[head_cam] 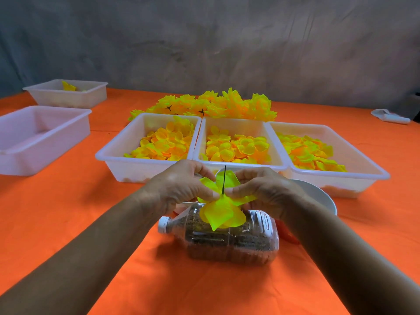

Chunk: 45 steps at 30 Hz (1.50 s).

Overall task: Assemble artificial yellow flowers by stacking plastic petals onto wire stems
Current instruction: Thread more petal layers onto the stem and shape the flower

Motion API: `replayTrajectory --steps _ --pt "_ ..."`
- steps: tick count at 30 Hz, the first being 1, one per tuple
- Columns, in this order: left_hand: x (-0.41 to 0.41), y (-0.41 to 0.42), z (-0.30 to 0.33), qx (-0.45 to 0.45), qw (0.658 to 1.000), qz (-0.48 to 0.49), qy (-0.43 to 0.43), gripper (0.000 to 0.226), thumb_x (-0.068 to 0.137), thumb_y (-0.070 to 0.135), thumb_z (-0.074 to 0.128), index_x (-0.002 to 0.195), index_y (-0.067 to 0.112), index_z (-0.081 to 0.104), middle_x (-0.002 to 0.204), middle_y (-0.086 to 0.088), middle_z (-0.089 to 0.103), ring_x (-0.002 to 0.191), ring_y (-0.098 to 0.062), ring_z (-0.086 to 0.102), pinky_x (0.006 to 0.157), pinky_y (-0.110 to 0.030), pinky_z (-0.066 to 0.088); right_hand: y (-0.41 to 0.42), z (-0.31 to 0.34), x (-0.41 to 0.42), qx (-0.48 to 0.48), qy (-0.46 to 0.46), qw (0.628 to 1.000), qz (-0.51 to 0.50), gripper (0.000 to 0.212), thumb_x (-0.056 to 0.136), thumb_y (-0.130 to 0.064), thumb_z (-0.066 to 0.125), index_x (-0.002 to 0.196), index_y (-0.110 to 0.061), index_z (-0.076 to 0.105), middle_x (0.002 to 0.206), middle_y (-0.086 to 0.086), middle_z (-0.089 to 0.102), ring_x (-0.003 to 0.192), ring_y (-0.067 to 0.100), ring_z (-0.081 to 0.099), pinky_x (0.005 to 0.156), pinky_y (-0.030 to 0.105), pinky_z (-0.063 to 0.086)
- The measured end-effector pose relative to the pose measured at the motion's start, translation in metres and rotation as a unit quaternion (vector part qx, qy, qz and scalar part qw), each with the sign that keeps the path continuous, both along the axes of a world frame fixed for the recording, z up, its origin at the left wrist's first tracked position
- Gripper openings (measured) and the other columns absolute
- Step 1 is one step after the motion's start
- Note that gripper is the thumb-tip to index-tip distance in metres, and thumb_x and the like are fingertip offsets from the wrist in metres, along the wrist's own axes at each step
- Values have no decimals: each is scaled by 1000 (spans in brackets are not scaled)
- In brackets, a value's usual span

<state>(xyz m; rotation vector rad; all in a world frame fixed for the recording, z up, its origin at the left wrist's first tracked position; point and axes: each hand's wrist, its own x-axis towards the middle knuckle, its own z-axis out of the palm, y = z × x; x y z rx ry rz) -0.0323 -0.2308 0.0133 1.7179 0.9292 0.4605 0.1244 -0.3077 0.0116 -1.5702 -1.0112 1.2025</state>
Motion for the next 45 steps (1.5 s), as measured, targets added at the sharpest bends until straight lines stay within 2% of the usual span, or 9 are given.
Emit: replayTrajectory --steps 7,14,18,22,30,33,38,43,45 --pt "-6 -4 3 111 993 -31 -36 45 64 -1 82 97 24 63 90 -2 60 76 -11 54 66 -21 51 -2 -6 2 -19 21 999 -18 26 70 -5 75 95 -10 70 81 7 70 77 18 64 72 33 44" --pt "-1 -13 0 118 986 -42 -107 15 64 6 83 71 16 75 93 -15 69 91 -25 63 83 -35 51 -2 -3 3 -18 -6 999 -26 16 73 -3 71 80 -17 69 62 -3 67 62 9 62 62 26 42" --pt "0 -11 -7 119 986 -47 -109 12 63 6 83 69 15 77 82 -4 72 91 -21 65 81 -27 51 -7 -1 6 -22 -35 998 -39 17 73 -6 74 83 -18 68 77 2 67 78 15 59 60 23 44" --pt "0 -7 -6 116 986 -57 -104 13 56 16 83 66 12 75 80 -7 72 90 -22 66 87 -37 50 -5 11 30 13 -35 994 -101 9 78 -7 72 83 -14 69 75 4 65 63 11 55 48 18 42" --pt "2 2 0 145 983 -106 -47 23 52 35 80 66 17 76 81 -3 72 89 -19 66 91 -45 50 20 0 150 31 -273 896 -348 21 81 -5 66 101 0 71 83 13 62 79 27 57 66 28 41" --pt "2 4 -2 151 982 -108 -44 25 55 37 80 69 17 76 82 -7 71 92 -25 64 90 -50 49 25 -13 184 -48 -417 855 -304 25 84 -9 62 107 -5 70 110 18 67 102 34 61 85 36 46" --pt "2 6 -2 147 981 -117 -44 22 58 35 81 69 16 76 83 -15 68 92 -35 62 88 -52 49 42 -26 205 -99 -493 843 -192 30 89 -14 56 116 -23 66 134 13 54 131 33 36 106 39 34" --pt "3 6 -3 142 982 -118 -50 17 62 28 85 68 16 75 85 -20 68 92 -40 61 89 -54 48 61 -25 201 -243 -552 795 -65 38 95 -16 46 131 -23 53 147 8 38 139 30 26 114 40 17" --pt "2 6 -4 133 982 -119 -54 15 64 25 84 69 13 75 86 -20 68 93 -42 60 89 -56 47 63 -24 199 -276 -573 771 -42 32 97 -14 39 124 -13 56 137 10 47 130 27 39 108 36 28"
